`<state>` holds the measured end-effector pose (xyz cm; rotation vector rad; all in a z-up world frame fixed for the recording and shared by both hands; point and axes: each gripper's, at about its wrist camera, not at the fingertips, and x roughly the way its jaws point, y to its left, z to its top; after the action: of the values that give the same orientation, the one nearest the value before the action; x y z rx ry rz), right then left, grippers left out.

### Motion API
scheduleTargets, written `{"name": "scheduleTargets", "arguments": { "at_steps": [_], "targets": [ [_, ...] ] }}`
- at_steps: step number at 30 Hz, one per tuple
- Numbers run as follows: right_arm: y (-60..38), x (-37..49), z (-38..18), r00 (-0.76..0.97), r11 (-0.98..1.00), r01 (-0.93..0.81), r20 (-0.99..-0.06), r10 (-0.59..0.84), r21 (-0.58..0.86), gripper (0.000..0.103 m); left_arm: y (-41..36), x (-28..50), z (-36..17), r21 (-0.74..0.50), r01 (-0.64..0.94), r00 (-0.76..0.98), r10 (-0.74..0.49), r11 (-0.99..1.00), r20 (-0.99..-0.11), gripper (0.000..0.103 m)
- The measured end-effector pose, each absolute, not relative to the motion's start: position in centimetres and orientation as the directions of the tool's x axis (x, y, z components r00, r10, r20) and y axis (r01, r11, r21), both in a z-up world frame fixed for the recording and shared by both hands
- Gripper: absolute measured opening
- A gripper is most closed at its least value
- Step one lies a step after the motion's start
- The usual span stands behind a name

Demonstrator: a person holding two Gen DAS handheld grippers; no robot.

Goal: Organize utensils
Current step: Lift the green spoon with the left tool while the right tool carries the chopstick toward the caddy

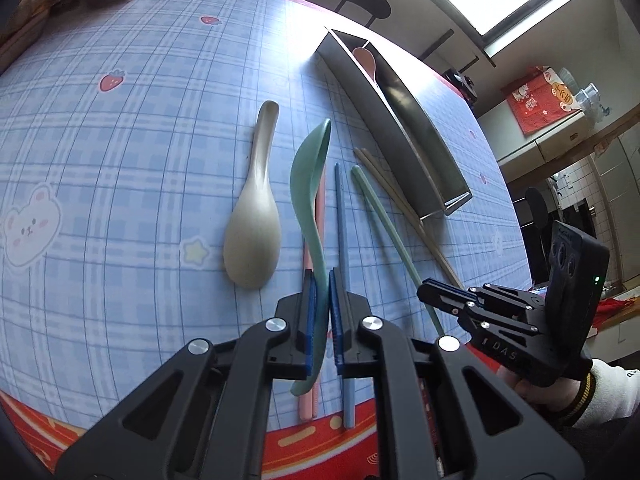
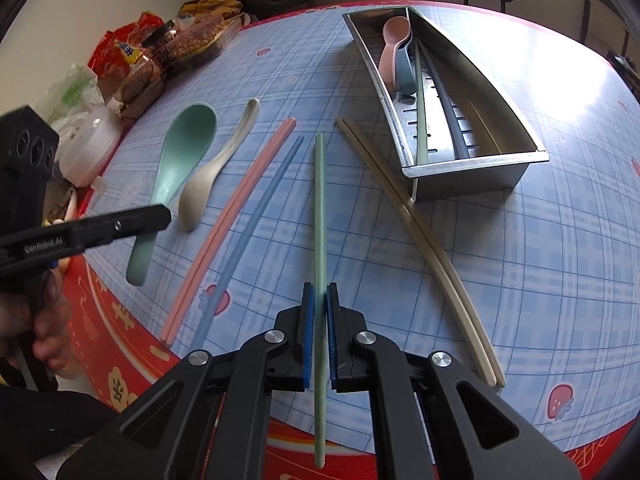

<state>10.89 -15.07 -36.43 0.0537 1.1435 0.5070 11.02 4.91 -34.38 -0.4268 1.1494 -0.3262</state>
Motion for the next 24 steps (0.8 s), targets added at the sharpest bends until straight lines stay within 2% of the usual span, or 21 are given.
{"name": "scheduleTargets", "arguments": {
  "at_steps": [6,13,24],
  "targets": [
    [-15.5,10.7,-35.7,0.326,0.87,-0.345,-0.824,0.463,0.353,0.006,5.3,10.1,-34.2,-0.489,0.013,0.394,-0.454,0.872,-0.799,0.011],
    [-15.8,10.1,-33.9,0.366,0.851,-0.382,-0.787,0.496,0.359,0.006,5.1,9.9,-33.5,-0.486,0.029,0.403,-0.455,0.874,-0.794,0.011],
    [-17.7,10.3,-31.9,0.44,0.854,-0.35,-0.738,0.512,0.384,0.006,6.3,9.9,-32.6,-0.486,0.009,0.436,-0.441,0.874,-0.784,0.011]
  ]
}}
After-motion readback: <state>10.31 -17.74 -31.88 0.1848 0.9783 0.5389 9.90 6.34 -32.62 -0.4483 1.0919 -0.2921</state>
